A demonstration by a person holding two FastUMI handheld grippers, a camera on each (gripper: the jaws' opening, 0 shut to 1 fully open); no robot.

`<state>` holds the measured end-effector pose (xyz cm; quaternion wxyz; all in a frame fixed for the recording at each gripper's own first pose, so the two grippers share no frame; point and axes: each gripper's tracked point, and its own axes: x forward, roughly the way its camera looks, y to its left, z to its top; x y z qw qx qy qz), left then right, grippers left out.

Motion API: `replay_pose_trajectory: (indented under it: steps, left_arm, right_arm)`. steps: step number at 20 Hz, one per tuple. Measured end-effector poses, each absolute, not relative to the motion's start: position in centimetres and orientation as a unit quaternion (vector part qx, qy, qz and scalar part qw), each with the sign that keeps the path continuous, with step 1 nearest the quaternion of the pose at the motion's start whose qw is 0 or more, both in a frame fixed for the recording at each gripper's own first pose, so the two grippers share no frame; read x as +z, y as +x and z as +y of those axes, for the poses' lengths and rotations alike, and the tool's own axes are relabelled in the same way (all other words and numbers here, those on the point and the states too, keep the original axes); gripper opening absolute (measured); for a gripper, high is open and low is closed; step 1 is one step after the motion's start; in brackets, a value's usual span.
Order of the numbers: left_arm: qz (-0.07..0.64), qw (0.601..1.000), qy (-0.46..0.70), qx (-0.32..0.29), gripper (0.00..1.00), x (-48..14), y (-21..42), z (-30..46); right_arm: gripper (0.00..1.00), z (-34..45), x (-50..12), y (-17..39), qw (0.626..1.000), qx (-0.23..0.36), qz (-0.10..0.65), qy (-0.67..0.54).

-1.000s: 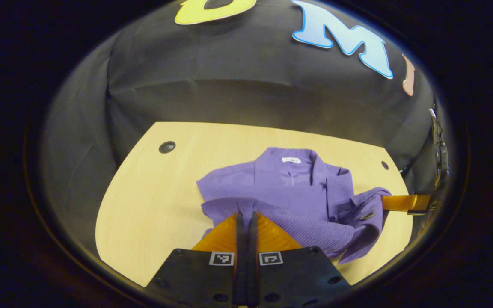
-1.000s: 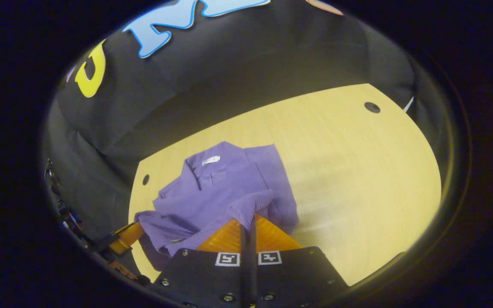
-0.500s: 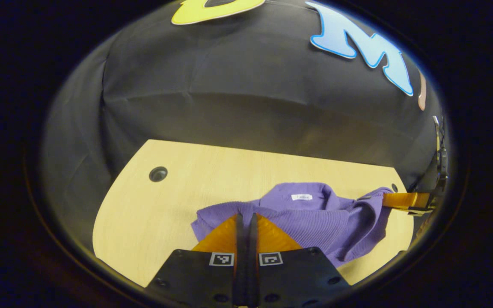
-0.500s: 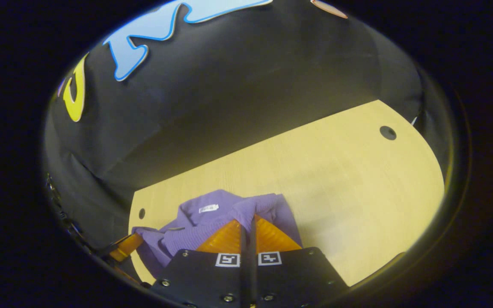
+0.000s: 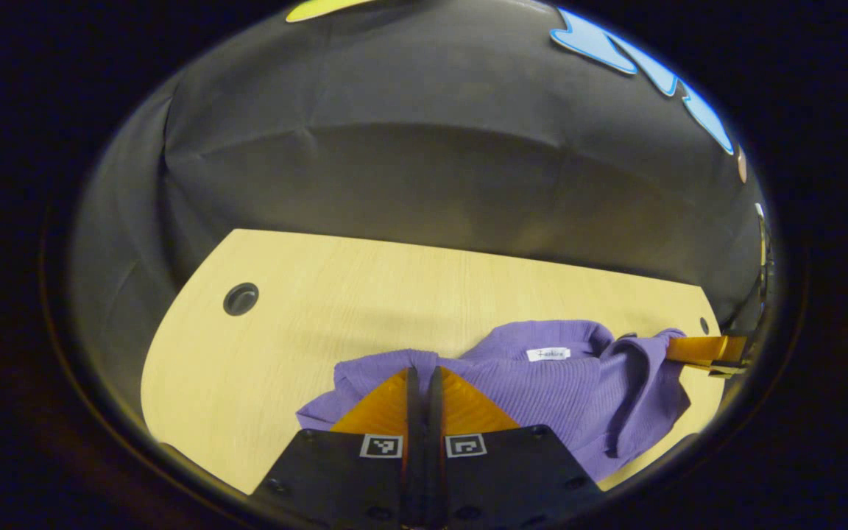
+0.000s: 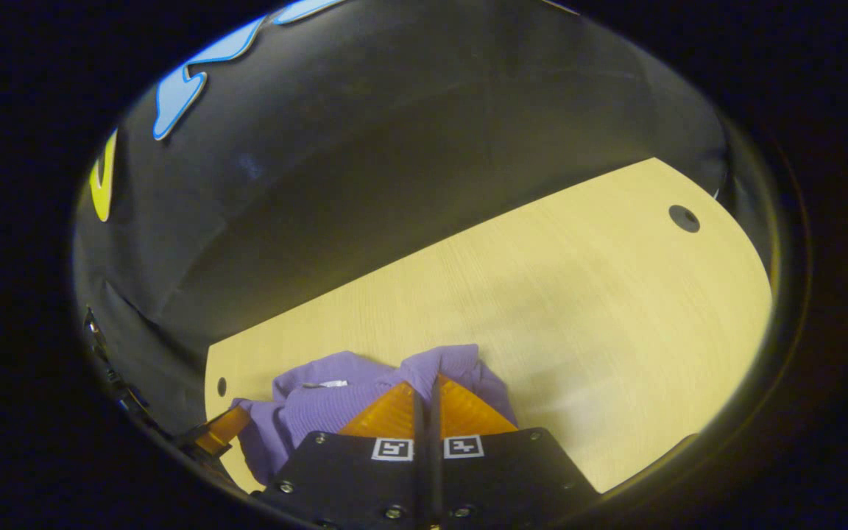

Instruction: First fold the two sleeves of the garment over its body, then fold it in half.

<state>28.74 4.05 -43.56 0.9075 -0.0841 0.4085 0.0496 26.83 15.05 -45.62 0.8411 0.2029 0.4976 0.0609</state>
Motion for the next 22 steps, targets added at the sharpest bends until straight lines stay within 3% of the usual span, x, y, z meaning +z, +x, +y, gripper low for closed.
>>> replay_pose_trajectory:
  steps: [9, 11, 13, 14, 15, 17, 18, 19, 20, 21, 22]
  left_arm:
    - [0.415, 0.903, -0.091, 0.063, 0.07, -44.8, 28.5, 4.4]
    - [0.415, 0.904, -0.088, 0.059, 0.11, -44.4, 28.4, 4.1]
    - [0.407, 0.907, -0.088, 0.059, 0.14, -43.6, 28.3, 4.2]
    - [0.398, 0.911, -0.089, 0.059, 0.14, -42.9, 28.3, 4.1]
    - [0.391, 0.914, -0.089, 0.059, 0.14, -42.2, 28.2, 4.0]
    - [0.376, 0.921, -0.087, 0.051, 0.16, -40.8, 28.1, 3.6]
    - [0.369, 0.924, -0.084, 0.047, 0.24, -40.1, 27.9, 3.6]
    - [0.362, 0.928, -0.08, 0.044, 0.24, -39.3, 27.9, 3.4]
    - [0.355, 0.931, -0.078, 0.04, 0.24, -38.6, 27.9, 3.1]
    - [0.346, 0.934, -0.078, 0.035, 0.24, -37.6, 27.8, 2.8]
    - [0.338, 0.937, -0.078, 0.032, 0.24, -36.6, 27.4, 2.5]
  right_arm:
    - [0.02, 15.2, -46.8, 26.8, 0.847, 0.066, 0.494, 0.183]
    - [0.03, 15.1, -46.0, 26.9, 0.851, 0.069, 0.489, 0.18]
    - [0.07, 14.8, -45.4, 27.0, 0.858, 0.071, 0.479, 0.173]
    - [0.15, 14.8, -44.9, 27.0, 0.863, 0.073, 0.471, 0.167]
    - [0.07, 14.7, -44.3, 27.1, 0.869, 0.077, 0.461, 0.16]
    - [0.07, 14.7, -43.1, 26.9, 0.878, 0.082, 0.448, 0.146]
    - [0.07, 14.8, -42.6, 26.8, 0.88, 0.085, 0.445, 0.143]
    - [0.08, 14.7, -42.4, 26.7, 0.882, 0.085, 0.442, 0.14]
    - [0.0, 14.7, -41.9, 26.5, 0.885, 0.085, 0.436, 0.142]
    - [0.08, 14.6, -41.4, 26.4, 0.887, 0.085, 0.431, 0.143]
    - [0.08, 14.3, -40.7, 26.0, 0.889, 0.085, 0.427, 0.144]
